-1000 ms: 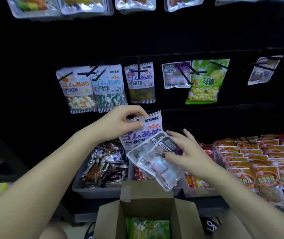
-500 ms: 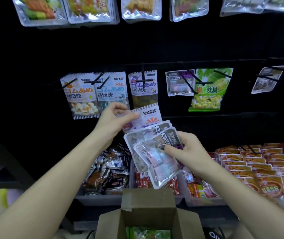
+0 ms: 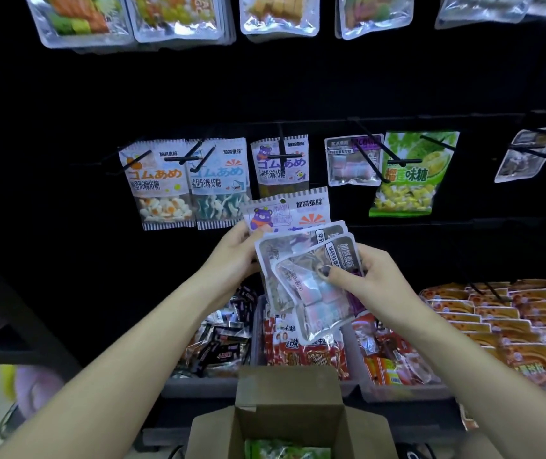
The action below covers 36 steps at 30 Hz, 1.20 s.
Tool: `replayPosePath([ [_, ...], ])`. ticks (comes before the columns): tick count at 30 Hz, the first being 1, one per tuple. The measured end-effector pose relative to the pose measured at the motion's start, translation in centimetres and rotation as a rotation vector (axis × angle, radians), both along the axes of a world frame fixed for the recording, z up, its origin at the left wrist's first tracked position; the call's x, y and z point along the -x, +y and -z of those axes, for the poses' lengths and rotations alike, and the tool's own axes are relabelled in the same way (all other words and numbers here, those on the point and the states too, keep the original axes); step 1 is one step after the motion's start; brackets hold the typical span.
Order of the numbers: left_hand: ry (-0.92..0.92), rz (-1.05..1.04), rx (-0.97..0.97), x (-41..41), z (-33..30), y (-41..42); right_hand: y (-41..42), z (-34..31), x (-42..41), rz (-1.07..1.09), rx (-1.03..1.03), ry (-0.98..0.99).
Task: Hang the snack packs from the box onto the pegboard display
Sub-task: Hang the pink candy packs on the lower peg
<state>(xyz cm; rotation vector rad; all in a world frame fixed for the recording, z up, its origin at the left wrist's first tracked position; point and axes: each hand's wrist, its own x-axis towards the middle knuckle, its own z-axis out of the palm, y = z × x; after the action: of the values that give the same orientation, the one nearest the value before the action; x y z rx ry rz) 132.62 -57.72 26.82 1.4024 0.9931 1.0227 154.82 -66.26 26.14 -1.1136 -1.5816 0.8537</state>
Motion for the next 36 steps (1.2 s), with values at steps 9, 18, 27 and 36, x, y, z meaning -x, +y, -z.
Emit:
replayPosePath([
  [9, -0.033, -0.02, -0.068, -0.7, -2.7, 2.3, 1.9, -1.9, -0.2, 0.034, -0.038, -0.01],
  [18, -0.003, -0.068, -0.038, -0.7, -3.2, 4.6, 4.0, -2.3, -0.2, 0.028, -0.003, 0.054],
  [27, 0.038, -0.045, -0.043, -0.7, -3.0, 5.6, 5.4, -1.6, -0.5, 0.0, 0.041, 0.139],
  [36, 0.136, -0.124, 0.001, -1.8, -2.2, 10.7, 9.8, -1.5, -0.8, 0.043, 0.161, 0.205],
])
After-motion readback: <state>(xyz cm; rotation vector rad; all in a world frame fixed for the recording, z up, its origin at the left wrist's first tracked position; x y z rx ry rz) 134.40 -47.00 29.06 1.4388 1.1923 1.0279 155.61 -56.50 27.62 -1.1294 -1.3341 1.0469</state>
